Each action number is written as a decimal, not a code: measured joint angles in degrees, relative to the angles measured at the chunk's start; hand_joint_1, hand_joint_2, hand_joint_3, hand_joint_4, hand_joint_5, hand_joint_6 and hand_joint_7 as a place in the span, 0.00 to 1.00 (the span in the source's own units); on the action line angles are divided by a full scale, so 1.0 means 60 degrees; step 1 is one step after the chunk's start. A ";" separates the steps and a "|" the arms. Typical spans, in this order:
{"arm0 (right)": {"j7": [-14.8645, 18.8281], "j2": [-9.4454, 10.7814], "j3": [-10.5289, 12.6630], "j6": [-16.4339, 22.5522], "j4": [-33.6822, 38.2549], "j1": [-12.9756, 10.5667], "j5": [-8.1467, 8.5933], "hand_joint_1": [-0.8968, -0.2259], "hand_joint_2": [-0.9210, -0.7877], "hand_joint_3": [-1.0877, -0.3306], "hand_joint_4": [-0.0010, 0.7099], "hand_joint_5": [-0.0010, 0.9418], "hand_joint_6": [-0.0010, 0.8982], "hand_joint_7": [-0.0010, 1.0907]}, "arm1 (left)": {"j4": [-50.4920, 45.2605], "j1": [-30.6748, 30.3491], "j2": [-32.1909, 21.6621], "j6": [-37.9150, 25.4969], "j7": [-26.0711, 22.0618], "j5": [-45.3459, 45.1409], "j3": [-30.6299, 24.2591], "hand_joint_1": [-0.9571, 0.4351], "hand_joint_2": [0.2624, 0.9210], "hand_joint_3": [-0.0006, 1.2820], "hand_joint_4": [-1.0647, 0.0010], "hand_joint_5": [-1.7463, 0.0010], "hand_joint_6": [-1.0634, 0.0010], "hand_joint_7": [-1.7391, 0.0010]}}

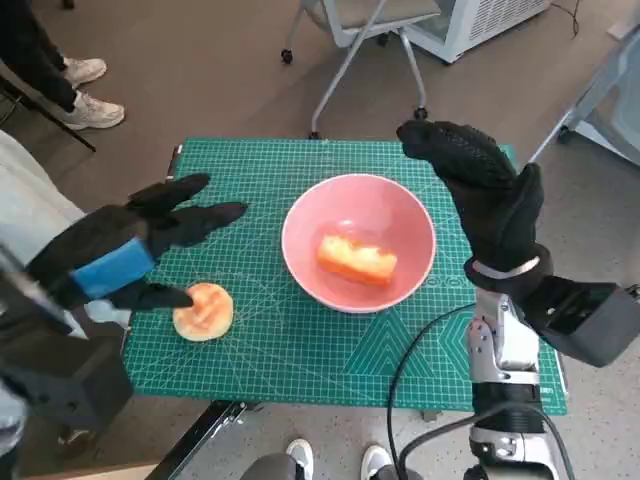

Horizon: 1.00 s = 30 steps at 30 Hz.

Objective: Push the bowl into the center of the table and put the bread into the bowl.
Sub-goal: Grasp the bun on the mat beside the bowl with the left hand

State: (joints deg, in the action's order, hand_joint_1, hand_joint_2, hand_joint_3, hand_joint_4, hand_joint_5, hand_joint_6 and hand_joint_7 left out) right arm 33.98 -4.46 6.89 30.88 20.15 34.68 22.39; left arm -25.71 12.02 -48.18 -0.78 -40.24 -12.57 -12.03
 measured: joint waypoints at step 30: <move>0.0033 -0.0006 0.0030 -0.0270 -0.0152 -0.0068 0.0060 0.29 0.00 0.47 0.26 0.00 0.00 0.55 | 0.0209 -0.1141 -0.0118 -0.0608 -0.0138 -0.0928 0.1328 0.87 0.65 0.01 0.93 1.00 0.77 1.00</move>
State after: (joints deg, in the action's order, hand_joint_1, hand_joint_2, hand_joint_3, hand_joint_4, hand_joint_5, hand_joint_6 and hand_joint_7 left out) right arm 34.18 -4.50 7.07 29.26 19.23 34.27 22.75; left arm -24.46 5.17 -48.89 -4.43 -41.06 -18.14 -4.06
